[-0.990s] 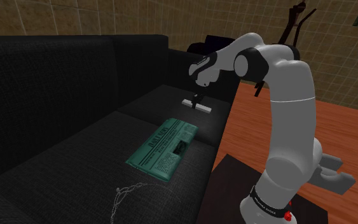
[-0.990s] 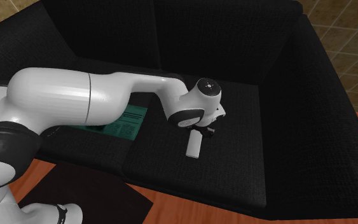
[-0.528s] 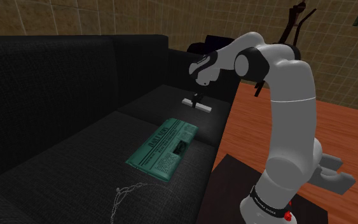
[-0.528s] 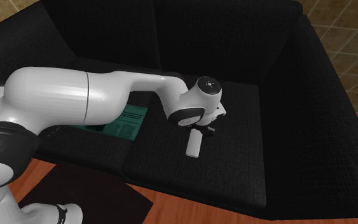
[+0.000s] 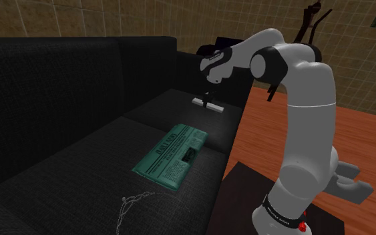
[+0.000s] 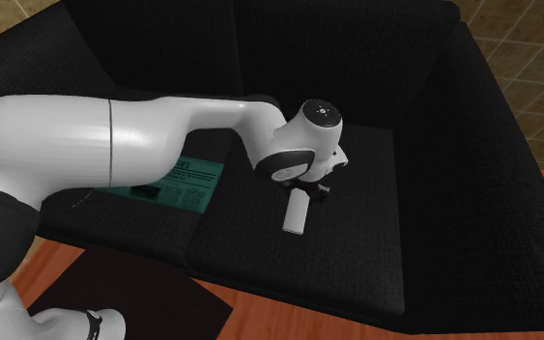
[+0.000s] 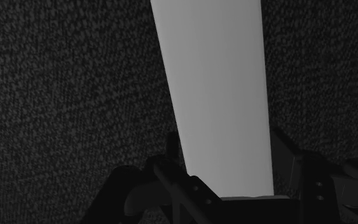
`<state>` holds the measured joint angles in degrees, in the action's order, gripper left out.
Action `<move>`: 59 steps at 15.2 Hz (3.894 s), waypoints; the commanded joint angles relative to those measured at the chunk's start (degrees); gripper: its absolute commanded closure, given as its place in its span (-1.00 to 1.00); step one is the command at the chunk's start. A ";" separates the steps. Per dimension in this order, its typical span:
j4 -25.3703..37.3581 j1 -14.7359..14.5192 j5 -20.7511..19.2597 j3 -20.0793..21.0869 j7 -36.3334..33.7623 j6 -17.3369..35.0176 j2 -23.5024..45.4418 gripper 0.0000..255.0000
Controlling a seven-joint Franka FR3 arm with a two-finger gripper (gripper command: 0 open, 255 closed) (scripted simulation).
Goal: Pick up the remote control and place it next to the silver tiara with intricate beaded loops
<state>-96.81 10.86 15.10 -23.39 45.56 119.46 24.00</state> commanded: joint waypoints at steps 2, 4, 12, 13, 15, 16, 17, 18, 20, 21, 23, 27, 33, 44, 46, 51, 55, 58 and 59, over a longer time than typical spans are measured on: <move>1.00 -0.14 -0.59 -0.27 -0.45 -1.94 -1.04 1.00; 1.83 -0.19 -0.92 -0.41 -0.73 -3.23 -1.56 1.00; 5.74 -0.23 -2.00 -0.87 -1.72 -8.60 -3.21 1.00; 6.31 -0.22 -2.11 -0.91 -1.83 -9.29 -3.37 1.00; 4.20 -1.43 -2.85 -0.82 -3.04 -8.70 -5.14 1.00; 1.96 -2.61 -3.55 -0.68 -4.26 -7.87 -6.79 1.00; -0.17 -3.74 -4.25 -0.49 -5.53 -7.09 -8.39 1.00; -2.20 -4.81 -4.95 -0.24 -6.84 -6.36 -9.94 1.00; -5.97 -6.85 -6.30 0.35 -9.57 -5.04 -12.88 1.00; -7.72 -7.80 -6.96 0.72 -10.98 -4.44 -14.28 1.00; -10.97 -9.58 -8.20 1.57 -13.87 -3.38 -16.91 1.00; -16.56 -12.77 -10.35 3.70 -19.83 -1.69 -21.56 1.00; -22.82 -16.86 -12.51 7.76 -28.87 0.00 -26.89 1.00; -28.10 -23.79 -13.54 16.53 -45.05 1.53 -31.33 1.00; -28.21 -25.06 -13.51 18.16 -47.93 1.66 -31.39 1.00; -27.34 -28.23 -13.40 22.20 -55.06 1.84 -30.55 1.00; -25.47 -30.74 -13.49 25.32 -60.73 1.77 -28.88 1.00; -23.37 -32.62 -13.74 27.53 -64.96 1.57 -27.07 1.00; -22.55 -33.24 -13.88 28.25 -66.37 1.47 -26.37 1.00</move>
<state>-120.29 -21.61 1.34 3.96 -18.96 121.13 -3.03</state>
